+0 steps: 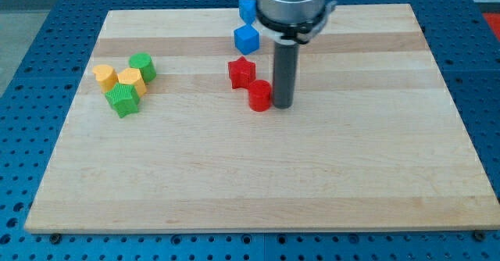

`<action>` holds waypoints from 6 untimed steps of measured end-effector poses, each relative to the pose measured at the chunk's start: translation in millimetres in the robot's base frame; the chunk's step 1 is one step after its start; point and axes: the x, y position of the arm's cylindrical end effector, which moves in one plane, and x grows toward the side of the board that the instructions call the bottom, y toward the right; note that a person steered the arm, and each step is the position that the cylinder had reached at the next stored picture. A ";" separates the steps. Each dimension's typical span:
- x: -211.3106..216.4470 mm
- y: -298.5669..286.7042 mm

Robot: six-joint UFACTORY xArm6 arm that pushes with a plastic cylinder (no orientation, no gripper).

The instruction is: Move the green star below the red circle

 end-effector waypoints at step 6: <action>5.9 -305.8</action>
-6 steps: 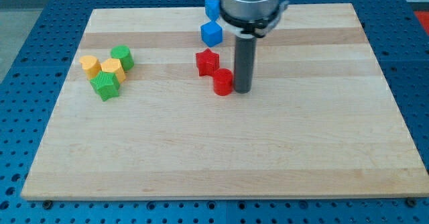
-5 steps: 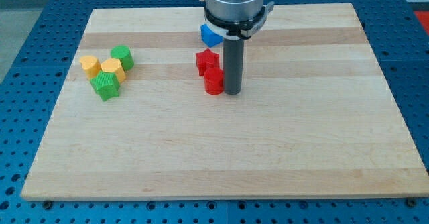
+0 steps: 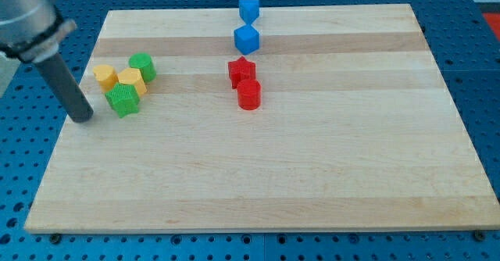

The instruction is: Move the green star below the red circle

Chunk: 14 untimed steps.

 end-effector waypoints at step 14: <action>107.6 281.0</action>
